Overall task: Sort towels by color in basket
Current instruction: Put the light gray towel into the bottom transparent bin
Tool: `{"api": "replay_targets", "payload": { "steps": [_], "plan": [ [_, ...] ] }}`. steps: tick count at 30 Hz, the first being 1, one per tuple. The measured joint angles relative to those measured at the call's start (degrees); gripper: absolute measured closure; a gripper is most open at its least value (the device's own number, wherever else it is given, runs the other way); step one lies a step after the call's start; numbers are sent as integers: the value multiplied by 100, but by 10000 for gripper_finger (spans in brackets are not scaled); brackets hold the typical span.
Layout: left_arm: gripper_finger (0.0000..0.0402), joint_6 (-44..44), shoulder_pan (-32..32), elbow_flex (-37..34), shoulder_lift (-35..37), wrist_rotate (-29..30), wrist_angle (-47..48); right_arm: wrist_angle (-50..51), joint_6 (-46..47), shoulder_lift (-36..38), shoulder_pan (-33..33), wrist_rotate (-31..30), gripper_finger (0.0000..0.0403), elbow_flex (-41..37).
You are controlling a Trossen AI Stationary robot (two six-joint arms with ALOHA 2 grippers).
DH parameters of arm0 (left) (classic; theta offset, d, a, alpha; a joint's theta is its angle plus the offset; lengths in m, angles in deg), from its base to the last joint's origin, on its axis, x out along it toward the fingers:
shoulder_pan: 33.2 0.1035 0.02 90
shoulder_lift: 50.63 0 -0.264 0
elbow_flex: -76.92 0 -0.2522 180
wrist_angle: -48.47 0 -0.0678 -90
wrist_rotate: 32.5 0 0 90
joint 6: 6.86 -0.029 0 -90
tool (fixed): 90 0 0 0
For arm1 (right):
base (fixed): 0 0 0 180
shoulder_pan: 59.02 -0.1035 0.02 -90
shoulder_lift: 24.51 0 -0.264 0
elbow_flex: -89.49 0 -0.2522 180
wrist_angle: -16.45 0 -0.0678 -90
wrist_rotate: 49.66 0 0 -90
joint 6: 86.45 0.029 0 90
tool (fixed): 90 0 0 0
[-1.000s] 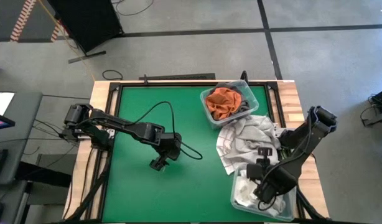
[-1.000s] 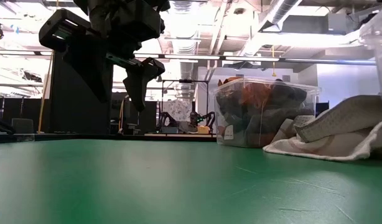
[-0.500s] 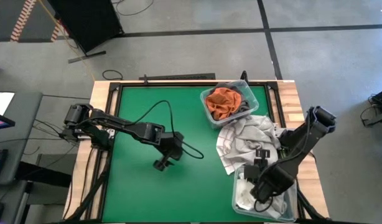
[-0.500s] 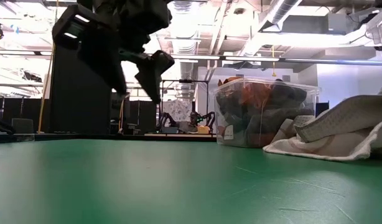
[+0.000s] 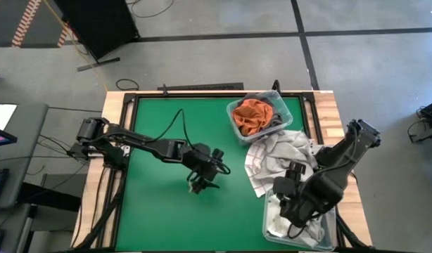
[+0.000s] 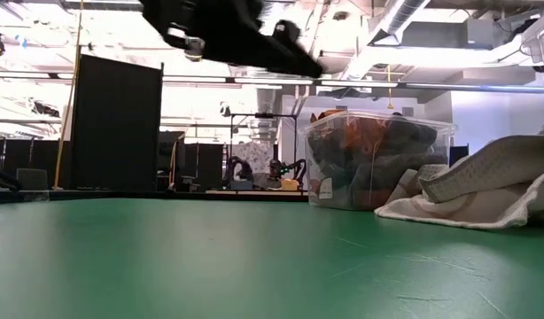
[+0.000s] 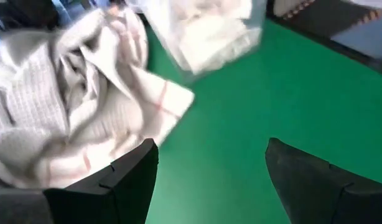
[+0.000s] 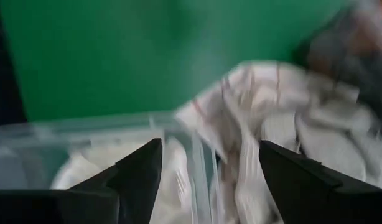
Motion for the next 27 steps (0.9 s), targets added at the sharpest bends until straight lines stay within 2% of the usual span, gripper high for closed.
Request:
{"api": "replay_targets", "payload": {
  "steps": [3,6,12,14,18,25,27],
  "plan": [
    [118,-67,146,-3,-344,-73,-336,-154,-55,9,-113,-666,108,295],
    [118,-129,316,16,-784,-127,-859,-668,-480,4,-255,-1587,108,393],
    [118,140,681,107,-1724,-140,-2708,-2089,-1954,-45,-367,-3288,108,368],
    [118,415,791,246,-1975,-315,-2928,-2513,-2496,-120,-327,-3658,108,368],
    [118,894,904,781,-2494,-943,-2983,-3026,-3277,-284,-161,-3874,108,368],
    [118,934,650,1610,-3212,-1330,-2777,-3093,-3482,-570,181,-3829,107,361],
    [118,913,546,1838,-3334,-1280,-2715,-3169,-3493,-577,215,-3791,107,320]
  ]
}}
